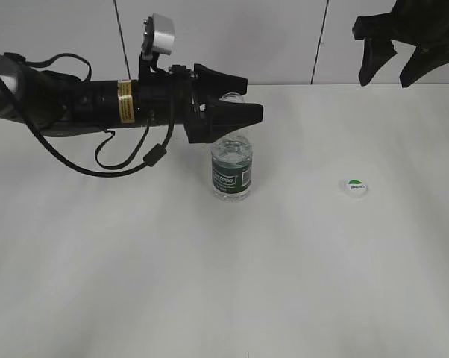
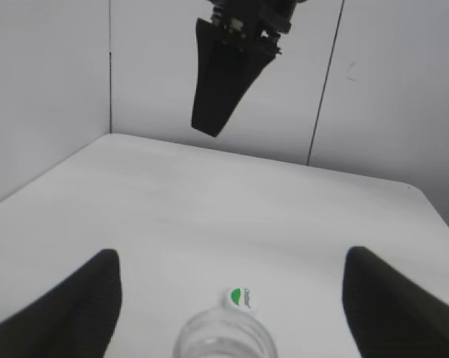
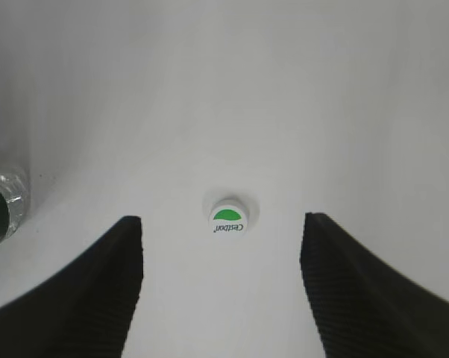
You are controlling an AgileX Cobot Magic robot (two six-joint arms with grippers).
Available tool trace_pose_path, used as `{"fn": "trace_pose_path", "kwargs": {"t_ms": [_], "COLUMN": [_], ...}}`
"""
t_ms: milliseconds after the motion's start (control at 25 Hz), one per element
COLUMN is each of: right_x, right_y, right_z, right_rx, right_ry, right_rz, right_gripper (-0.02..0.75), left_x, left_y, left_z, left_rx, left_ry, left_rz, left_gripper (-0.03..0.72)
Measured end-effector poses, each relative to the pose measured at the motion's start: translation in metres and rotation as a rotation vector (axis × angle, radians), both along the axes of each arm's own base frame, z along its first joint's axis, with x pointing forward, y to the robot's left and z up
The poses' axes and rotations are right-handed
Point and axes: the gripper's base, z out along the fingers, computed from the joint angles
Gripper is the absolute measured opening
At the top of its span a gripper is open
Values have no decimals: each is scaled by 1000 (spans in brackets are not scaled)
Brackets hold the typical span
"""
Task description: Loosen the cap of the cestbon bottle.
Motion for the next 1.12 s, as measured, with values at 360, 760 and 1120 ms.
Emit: {"fn": "trace_pose_path", "kwargs": {"t_ms": [360, 760, 1120], "right_x": [-8, -35, -89], "right_y": [-1, 6, 16], "right_z": [22, 74, 87], "right_rx": [16, 30, 46], "right_ry": [-45, -163, -143], "right_rz": [-27, -1, 51], "right_gripper": [504, 504, 504], "left_x": [10, 30, 28], "left_y": [22, 82, 129], "left_z": [50, 98, 105], "left_rx": [-79, 89, 210], "left_ry": [39, 296, 428], "left_rz": [140, 687, 873], "left_gripper": [554, 547, 543]}}
